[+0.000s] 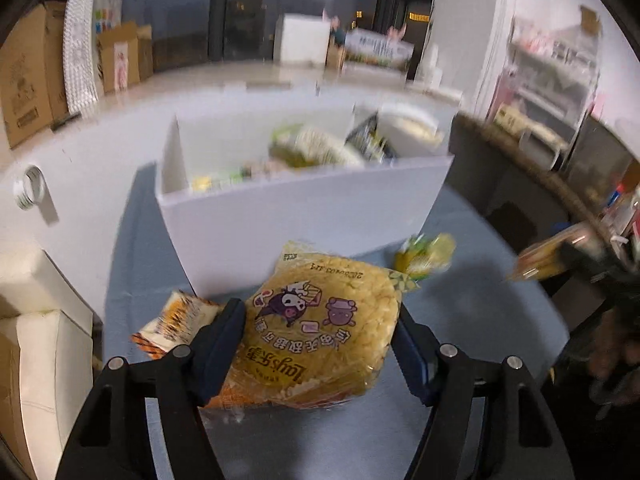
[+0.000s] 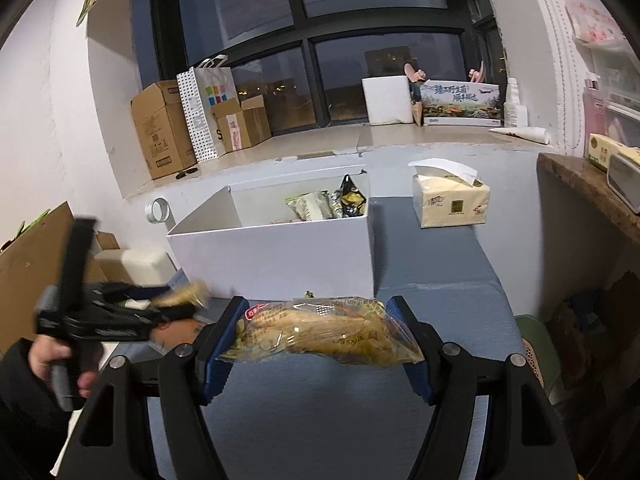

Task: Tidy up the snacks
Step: 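Carry both packets into the white box and open both tools, then grasp the green-yellow packet with the right tool while the left grasps the yellow-white cake packet, then lower both packets into the white box and open both tools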

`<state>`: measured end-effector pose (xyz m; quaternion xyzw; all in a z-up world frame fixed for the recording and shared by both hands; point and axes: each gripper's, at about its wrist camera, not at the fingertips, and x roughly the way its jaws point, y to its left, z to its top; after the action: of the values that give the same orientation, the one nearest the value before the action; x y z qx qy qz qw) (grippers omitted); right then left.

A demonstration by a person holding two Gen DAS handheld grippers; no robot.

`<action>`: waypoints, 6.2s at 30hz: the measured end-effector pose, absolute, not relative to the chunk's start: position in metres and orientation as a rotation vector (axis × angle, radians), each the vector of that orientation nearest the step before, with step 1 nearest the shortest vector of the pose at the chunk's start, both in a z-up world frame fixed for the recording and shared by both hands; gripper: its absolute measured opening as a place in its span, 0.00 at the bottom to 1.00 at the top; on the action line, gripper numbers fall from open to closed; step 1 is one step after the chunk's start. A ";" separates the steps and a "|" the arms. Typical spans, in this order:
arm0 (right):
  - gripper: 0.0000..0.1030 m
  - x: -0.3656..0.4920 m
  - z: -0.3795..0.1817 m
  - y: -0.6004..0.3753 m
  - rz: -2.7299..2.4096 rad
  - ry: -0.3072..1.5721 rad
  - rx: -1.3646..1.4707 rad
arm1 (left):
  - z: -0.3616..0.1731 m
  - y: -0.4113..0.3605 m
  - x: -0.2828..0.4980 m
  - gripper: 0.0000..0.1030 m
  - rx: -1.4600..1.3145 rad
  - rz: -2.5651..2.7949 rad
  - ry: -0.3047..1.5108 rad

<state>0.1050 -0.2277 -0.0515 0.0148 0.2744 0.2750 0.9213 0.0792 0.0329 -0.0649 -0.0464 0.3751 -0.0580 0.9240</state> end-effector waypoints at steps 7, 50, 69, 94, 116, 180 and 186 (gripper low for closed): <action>0.73 0.118 -0.037 -0.212 0.634 0.556 0.047 | 0.002 0.049 0.066 0.73 -0.125 -0.114 0.606; 1.00 0.228 0.027 -0.174 0.731 0.569 0.106 | 0.022 0.066 0.131 1.00 -0.135 -0.063 0.619; 1.00 0.168 -0.106 -0.166 0.762 0.831 0.006 | -0.019 0.052 0.040 1.00 -0.218 -0.089 0.687; 0.42 0.203 -0.127 -0.173 0.695 0.893 0.019 | -0.058 0.076 0.052 1.00 -0.201 -0.030 0.784; 0.42 0.135 -0.113 -0.200 0.756 0.860 0.081 | -0.148 0.122 0.138 0.51 -0.085 -0.070 1.028; 1.00 0.243 0.003 -0.171 0.715 0.581 0.125 | 0.026 0.074 0.143 1.00 -0.070 -0.062 0.622; 1.00 0.189 -0.016 -0.206 0.695 0.587 0.043 | 0.017 0.057 0.084 1.00 -0.054 -0.135 0.633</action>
<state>0.1895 -0.2060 -0.0162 0.0206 0.2834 0.3358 0.8981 0.0842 0.0572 0.0171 -0.0265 0.3110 -0.0663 0.9477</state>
